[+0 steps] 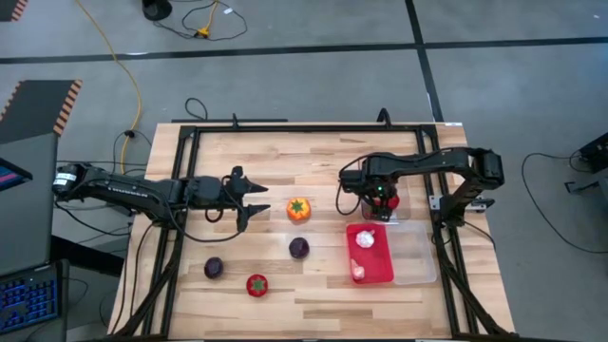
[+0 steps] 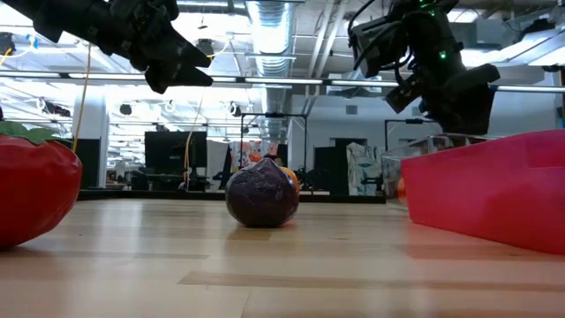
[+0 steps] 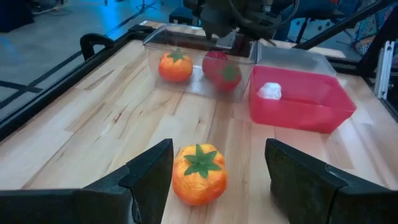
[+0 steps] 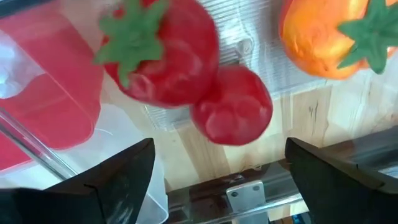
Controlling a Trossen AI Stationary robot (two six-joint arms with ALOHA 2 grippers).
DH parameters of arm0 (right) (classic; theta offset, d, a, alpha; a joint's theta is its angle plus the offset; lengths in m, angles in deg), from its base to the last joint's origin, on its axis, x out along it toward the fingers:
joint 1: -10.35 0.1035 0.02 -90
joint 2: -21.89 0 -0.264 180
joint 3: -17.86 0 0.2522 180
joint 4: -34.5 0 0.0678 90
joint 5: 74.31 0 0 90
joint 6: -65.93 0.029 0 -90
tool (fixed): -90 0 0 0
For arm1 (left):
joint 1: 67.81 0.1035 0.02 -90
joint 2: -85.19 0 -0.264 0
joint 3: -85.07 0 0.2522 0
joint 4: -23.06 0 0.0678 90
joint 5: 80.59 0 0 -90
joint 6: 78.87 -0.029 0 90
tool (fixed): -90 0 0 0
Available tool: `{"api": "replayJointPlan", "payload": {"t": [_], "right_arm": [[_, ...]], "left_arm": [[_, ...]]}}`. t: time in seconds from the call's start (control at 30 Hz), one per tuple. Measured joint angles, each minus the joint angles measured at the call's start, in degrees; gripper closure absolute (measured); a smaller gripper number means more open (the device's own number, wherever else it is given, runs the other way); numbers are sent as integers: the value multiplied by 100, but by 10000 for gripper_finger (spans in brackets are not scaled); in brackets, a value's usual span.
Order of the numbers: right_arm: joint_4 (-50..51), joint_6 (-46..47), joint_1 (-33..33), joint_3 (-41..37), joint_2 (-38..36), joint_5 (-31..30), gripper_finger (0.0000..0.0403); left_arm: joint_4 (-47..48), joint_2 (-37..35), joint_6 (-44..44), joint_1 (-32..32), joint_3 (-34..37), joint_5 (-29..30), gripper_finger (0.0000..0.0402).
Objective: Sort produce into baskets
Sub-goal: Put the red tomato into the top transparent bin
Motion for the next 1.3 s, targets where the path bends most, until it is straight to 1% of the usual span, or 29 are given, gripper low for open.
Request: {"api": "replayJointPlan", "payload": {"t": [0.17, 0.23, 0.37, 0.43, 0.5, 0.6, 0.7, 0.9, 1.03, 1.3], "right_arm": [[311, 124, 10, 168, -41, -2, 16], [295, 125, 38, 255, -124, -3, 16], [34, 203, 70, 302, -425, -4, 17], [-76, 320, 90, 302, -589, -4, 17], [-184, 447, 116, 302, -743, -4, 17], [-283, 585, 189, 302, -944, -9, 17], [-399, 643, 297, 302, -1106, -9, 17], [-614, 643, 512, 302, -1305, -11, 17], [-629, 643, 627, 302, -1309, -13, 17], [-785, 643, 691, 302, -1290, -17, 17]], "left_arm": [[60, 0, -138, -41, -222, -685, 161], [173, -1, -278, -119, -407, -831, 161], [784, -2, -631, -390, -887, -800, 161], [1130, -2, -651, -544, -1121, -782, 161], [1373, -2, -491, -689, -1323, -761, 161], [1469, -2, -243, -882, -1528, -768, 161], [1544, -2, -328, -1016, -1652, -955, 161], [1566, -2, -65, -1130, -1709, -1040, 158], [1697, -2, 153, -1153, -1709, -1259, 138], [1999, -2, 605, -1150, -1709, -1254, 70]]}}
